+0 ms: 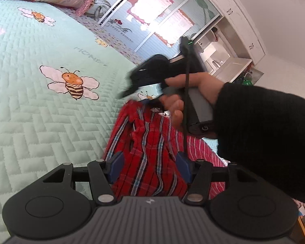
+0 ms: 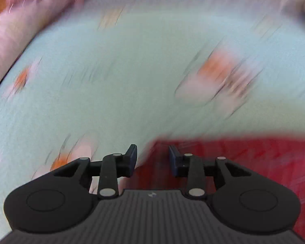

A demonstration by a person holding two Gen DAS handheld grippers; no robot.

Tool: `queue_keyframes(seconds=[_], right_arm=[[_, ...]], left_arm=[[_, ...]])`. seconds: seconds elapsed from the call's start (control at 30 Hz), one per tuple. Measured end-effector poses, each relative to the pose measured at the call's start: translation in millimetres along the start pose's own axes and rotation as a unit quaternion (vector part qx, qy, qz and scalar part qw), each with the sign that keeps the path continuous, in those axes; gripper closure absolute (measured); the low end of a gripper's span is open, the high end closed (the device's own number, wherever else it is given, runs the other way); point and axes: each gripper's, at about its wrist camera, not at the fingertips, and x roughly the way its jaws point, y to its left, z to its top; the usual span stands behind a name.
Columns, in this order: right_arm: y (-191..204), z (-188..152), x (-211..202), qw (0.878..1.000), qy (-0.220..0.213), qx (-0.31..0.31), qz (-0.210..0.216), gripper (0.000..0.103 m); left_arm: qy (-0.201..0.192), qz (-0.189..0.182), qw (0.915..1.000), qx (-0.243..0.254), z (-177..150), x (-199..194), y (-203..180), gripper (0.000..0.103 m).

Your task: Fold clothes

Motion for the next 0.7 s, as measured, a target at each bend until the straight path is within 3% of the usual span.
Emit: queue_keyframes(seconds=[0.17,0.27,0.3,0.4,0.5,0.57,0.7], right_arm=[[-11,3,-41,0.986,-0.098,0.048,0.123,0.066],[-28,-1,-62,0.984,-0.129,0.071,0.098,0.063],[-34,-6,-61,0.983,-0.122,0.082,0.112,0.057],[-39,-20,-29,0.987,-0.034,0.089,0.128,0.052],[-49,-31,-60,0.972,-0.096,0.126,0.177,0.053],[-57,-42,-91,0.963,-0.111,0.131,0.205,0.053],[-48,-81,-116,0.981,-0.072,0.060,0.170,0.052]], left_arm=[[0.004,0.001,0.9999,-0.010,1,3,3,0.044],[0.005,-0.002,1.0000,-0.005,1,5,1,0.044],[0.005,-0.003,1.0000,-0.005,1,5,1,0.044],[0.001,-0.005,1.0000,0.000,0,2,1,0.044],[-0.005,-0.001,1.0000,0.004,-2,-4,3,0.044],[0.005,0.002,1.0000,0.004,-4,-2,3,0.044],[0.034,-0.002,0.9994,0.010,-13,5,-3,0.042]])
